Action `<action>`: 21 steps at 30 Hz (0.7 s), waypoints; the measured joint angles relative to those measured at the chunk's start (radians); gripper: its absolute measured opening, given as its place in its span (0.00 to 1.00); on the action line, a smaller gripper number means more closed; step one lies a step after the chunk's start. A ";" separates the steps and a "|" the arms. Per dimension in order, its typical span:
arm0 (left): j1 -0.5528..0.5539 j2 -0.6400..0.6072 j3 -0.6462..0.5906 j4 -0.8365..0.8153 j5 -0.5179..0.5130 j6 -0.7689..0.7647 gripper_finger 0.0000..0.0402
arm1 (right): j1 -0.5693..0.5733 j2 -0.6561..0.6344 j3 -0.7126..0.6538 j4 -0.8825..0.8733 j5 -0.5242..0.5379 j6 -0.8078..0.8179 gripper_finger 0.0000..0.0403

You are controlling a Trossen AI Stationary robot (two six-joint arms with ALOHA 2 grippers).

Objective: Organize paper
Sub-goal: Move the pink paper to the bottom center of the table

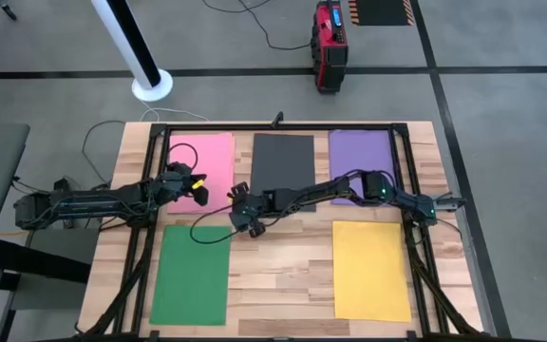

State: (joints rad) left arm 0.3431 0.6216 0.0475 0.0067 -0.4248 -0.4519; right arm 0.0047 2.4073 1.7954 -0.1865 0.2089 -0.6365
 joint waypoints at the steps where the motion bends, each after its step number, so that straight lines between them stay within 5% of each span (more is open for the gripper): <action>1: 0.000 0.000 0.000 0.000 0.000 0.000 0.00 | 0.004 0.000 0.000 -0.010 -0.001 0.000 0.00; 6: 0.000 0.000 0.000 -0.001 0.000 0.000 0.00 | 0.026 -0.002 0.000 -0.035 0.008 0.005 0.00; 12: 0.000 0.000 0.000 -0.001 0.000 0.000 0.00 | 0.028 -0.002 0.000 0.010 0.152 -0.007 0.02; 21: 0.000 0.000 0.000 -0.002 0.000 0.003 0.00 | 0.008 0.000 0.000 0.009 0.159 -0.053 0.14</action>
State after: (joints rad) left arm 0.3428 0.6216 0.0474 0.0051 -0.4248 -0.4490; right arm 0.0132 2.4074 1.7958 -0.1771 0.3676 -0.6891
